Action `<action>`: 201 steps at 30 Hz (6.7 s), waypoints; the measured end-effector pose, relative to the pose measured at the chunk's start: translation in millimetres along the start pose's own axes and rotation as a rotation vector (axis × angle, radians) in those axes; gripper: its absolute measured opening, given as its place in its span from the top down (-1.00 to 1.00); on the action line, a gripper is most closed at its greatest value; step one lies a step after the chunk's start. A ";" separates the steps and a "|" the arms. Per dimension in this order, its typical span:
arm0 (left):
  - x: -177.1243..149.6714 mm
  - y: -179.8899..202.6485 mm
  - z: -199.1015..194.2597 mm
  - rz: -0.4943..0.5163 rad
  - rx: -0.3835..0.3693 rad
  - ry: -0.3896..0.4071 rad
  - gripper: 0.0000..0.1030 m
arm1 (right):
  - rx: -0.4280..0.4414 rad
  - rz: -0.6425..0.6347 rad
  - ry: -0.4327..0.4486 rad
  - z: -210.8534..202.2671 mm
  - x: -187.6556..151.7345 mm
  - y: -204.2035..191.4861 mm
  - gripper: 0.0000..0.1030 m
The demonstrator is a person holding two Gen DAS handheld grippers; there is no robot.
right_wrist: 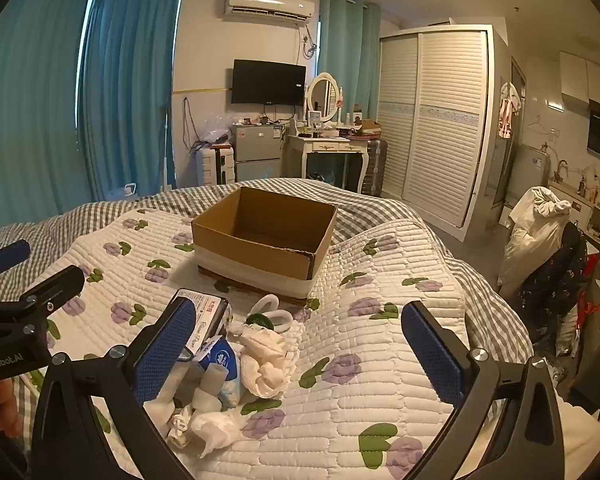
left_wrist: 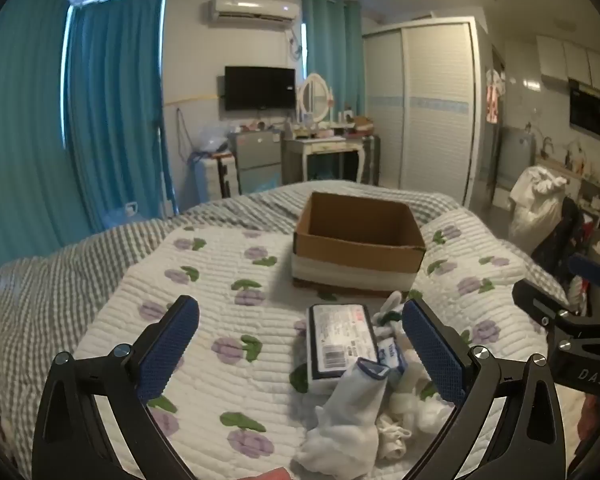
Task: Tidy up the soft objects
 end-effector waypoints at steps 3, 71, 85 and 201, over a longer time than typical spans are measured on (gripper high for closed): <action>1.4 -3.8 -0.4 -0.016 -0.003 0.019 -1.00 | 0.002 0.001 -0.003 0.1 -0.4 -0.5 -1.00; 5.3 -9.9 -4.2 -0.017 0.002 0.037 -1.00 | 0.003 0.001 -0.008 -2.0 -0.9 -3.5 -1.00; 10.5 -12.0 -12.7 -0.030 0.004 0.064 -1.00 | 0.002 -0.003 0.003 -6.9 2.2 -3.0 -1.00; 80.7 39.7 270.0 0.138 -0.008 -0.178 -0.78 | 0.255 0.062 -0.252 303.9 95.8 17.0 -0.06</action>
Point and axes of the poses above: each gripper's, at about its wrist camera, not at the fingertips, and z roughly the way its jaws point, y to its right, x to its top, the point moved 8 cm from there along z, roughly the way its jaws point, and after that the axes turned 2 degrees about -z, right-handed, at the moved point
